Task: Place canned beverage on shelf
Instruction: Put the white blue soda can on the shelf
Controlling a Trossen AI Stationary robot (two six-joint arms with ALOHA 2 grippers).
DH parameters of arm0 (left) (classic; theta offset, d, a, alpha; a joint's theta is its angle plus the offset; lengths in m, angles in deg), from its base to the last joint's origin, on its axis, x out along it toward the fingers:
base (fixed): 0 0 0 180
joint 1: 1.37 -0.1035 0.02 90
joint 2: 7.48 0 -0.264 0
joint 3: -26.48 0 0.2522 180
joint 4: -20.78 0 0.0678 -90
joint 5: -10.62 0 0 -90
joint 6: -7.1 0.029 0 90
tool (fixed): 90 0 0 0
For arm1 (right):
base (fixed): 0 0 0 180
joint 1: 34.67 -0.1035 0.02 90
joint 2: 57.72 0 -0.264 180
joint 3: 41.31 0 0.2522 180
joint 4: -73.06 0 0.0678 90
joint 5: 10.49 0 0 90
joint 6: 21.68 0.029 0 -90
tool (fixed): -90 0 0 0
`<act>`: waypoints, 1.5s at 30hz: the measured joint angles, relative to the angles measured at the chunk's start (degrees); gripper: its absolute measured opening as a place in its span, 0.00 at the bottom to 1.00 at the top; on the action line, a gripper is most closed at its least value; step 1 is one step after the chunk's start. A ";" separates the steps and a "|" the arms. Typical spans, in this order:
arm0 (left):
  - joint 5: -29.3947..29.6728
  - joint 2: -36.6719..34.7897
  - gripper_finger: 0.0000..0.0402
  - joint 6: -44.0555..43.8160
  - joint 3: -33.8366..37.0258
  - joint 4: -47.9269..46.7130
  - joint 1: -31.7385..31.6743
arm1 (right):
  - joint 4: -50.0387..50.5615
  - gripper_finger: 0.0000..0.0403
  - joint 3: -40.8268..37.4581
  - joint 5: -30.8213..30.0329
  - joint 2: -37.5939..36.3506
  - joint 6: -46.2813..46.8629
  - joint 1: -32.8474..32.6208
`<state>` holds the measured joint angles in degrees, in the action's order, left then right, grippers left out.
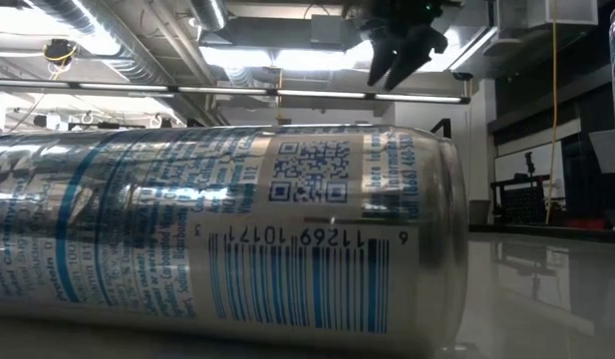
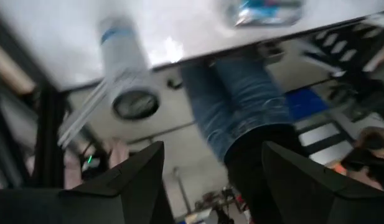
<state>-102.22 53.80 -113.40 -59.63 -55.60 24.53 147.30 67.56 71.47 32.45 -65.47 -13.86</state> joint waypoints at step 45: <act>-3.00 8.96 0.70 -15.23 0.02 1.82 18.39 | -6.86 0.80 -0.02 0.11 0.00 -0.22 -2.84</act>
<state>-105.21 62.76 -128.63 -59.61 -53.78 42.92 140.44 67.54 71.58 32.45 -65.69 -16.70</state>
